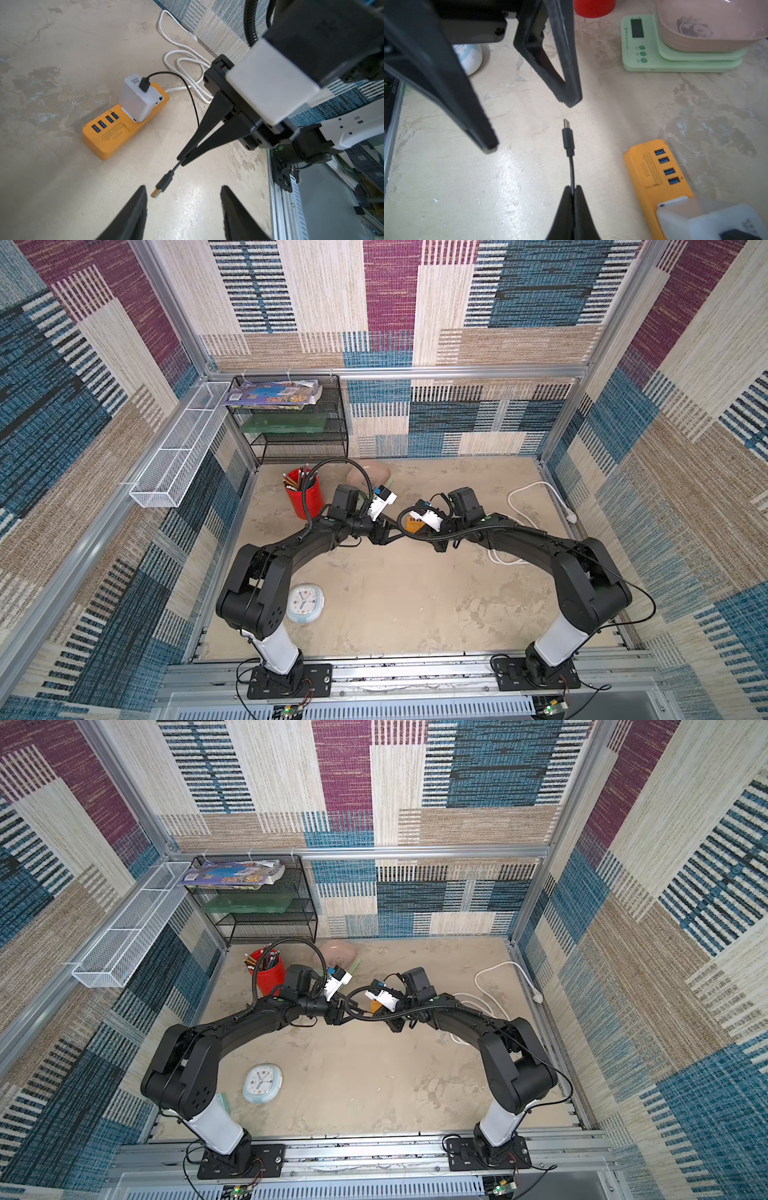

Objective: Charge the electronic scale
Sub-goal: Pick up the charging cable from the center of the board.

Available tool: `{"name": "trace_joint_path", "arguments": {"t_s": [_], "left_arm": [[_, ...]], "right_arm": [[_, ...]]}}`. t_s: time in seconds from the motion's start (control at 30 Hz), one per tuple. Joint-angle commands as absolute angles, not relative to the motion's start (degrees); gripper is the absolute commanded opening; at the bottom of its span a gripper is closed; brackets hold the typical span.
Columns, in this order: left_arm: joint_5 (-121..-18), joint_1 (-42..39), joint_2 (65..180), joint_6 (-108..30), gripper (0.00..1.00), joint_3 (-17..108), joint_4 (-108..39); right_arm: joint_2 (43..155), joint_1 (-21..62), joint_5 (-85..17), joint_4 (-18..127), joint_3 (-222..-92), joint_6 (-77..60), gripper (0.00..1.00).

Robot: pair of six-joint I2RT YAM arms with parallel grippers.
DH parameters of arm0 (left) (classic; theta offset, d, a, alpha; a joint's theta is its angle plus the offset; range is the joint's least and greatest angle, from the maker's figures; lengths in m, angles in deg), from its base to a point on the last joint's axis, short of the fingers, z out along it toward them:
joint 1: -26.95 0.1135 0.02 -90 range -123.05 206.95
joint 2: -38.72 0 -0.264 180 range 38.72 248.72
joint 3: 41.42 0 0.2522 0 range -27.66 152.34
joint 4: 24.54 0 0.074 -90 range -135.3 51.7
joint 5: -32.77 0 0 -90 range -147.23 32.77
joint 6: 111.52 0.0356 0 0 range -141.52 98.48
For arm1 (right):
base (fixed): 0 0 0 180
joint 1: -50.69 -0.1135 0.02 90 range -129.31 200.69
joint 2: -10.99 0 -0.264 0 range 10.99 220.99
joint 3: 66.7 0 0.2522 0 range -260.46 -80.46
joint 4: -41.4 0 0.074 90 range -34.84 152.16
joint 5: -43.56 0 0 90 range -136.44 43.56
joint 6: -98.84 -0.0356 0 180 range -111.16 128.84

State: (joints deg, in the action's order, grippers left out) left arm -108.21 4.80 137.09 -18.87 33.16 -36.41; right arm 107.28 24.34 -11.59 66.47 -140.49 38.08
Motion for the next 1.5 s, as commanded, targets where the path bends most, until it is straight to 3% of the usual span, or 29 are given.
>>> {"name": "trace_joint_path", "arguments": {"t_s": [0.0,0.2,0.67,0.87,1.13,1.27,1.47], "left_arm": [[-112.0,4.8,138.3,-16.1,0.54,33.9,-36.7],[-113.7,4.8,139.8,-14.8,0.45,34.4,-37.1],[-112.9,4.8,141.4,-13.5,0.35,34.0,-37.2],[-111.9,4.8,141.0,-14.3,0.15,33.8,-35.9],[-113.2,4.7,139.7,-13.3,0.04,33.9,-37.0],[-114.2,4.7,139.4,-13.2,0.04,33.7,-36.9],[-117.1,4.6,137.8,-11.9,0.05,32.8,-36.4]], "right_arm": [[107.1,24.3,-10.0,66.6,-141.0,39.1,0.07],[106.4,24.6,-9.0,66.5,-141.0,39.0,0.07],[106.2,24.7,-8.6,67.2,-141.7,38.6,0.07],[106.1,24.7,-8.6,67.3,-141.4,38.6,0.08],[105.6,24.8,-9.1,67.3,-141.6,37.5,0.20],[104.4,24.8,-7.7,65.8,-141.5,35.6,0.31],[100.6,24.4,-2.8,58.8,-138.1,32.6,0.39]]}}
